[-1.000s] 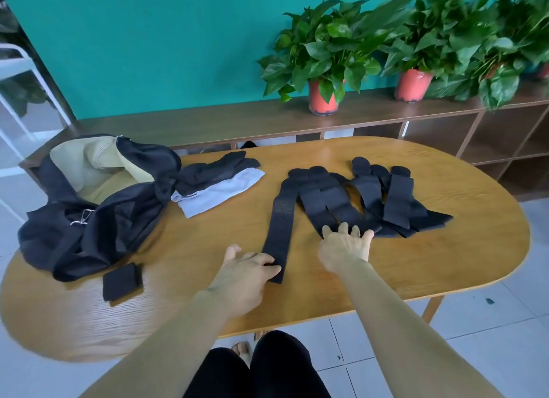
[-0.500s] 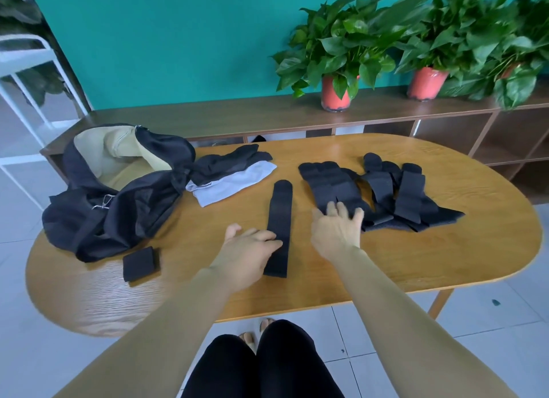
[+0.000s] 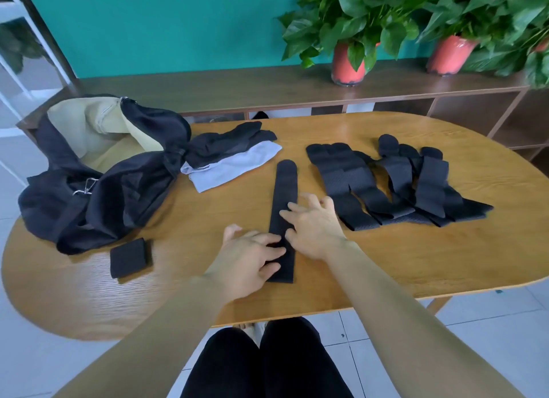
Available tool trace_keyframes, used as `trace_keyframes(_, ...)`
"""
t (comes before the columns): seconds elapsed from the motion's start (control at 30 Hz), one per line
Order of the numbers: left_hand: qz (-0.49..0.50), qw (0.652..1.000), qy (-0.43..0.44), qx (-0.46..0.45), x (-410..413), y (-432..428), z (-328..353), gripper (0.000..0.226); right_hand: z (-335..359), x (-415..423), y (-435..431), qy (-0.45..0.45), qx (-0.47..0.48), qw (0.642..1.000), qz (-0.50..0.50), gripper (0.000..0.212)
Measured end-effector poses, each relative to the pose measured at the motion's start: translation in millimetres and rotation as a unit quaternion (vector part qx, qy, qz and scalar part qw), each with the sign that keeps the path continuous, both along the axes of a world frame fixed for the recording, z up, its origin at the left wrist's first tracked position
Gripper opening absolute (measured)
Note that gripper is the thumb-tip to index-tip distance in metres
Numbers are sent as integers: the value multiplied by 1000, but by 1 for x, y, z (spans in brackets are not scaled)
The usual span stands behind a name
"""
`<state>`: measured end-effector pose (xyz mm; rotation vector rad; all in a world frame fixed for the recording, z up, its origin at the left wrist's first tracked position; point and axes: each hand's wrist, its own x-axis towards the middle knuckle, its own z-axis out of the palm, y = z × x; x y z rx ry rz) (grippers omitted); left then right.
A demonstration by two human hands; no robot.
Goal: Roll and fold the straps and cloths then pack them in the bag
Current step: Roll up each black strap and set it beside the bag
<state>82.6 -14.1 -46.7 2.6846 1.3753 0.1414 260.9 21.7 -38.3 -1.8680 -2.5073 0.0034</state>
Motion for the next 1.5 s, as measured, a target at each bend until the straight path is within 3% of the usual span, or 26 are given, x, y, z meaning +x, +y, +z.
trace_keyframes(0.23, -17, 999, -42, 11, -10, -3, -1, 30, 6, -16, 26, 17, -78, 996, -30, 49)
trace_keyframes(0.7, -1, 999, -34, 2, -23, -17, 0, 32, 9, -37, 28, 62, -104, 992, -25, 49)
trace_keyframes(0.77, 16, 997, -74, 5, -22, -17, -2, 28, 14, -34, 26, 103, -102, 989, -25, 50)
trace_keyframes(0.87, 85, 976, -201, 16, -22, -20, -4, 24, 23, -28, 20, 178, -63, 982, -14, 51)
trace_keyframes(0.97, 144, 955, -259, 10, -26, -22, 2, 31, 33, -18, 7, 225, -27, 974, 1, 52)
trace_keyframes(1.13, 152, 962, -220, -55, -38, -37, 12, 60, 32, 3, -34, 315, -10, 949, -19, 58)
trace_keyframes(1.27, 103, 974, -187, -75, -34, -51, 8, 74, 18, 6, -71, 339, -54, 939, -29, 66)
trace_keyframes(1.37, 95, 977, -172, -80, -32, -55, 1, 75, 10, 5, -91, 341, -109, 933, -40, 70)
trace_keyframes(1.5, 125, 978, -154, -67, -26, -53, -4, 59, 0, 5, -98, 320, -137, 936, -57, 74)
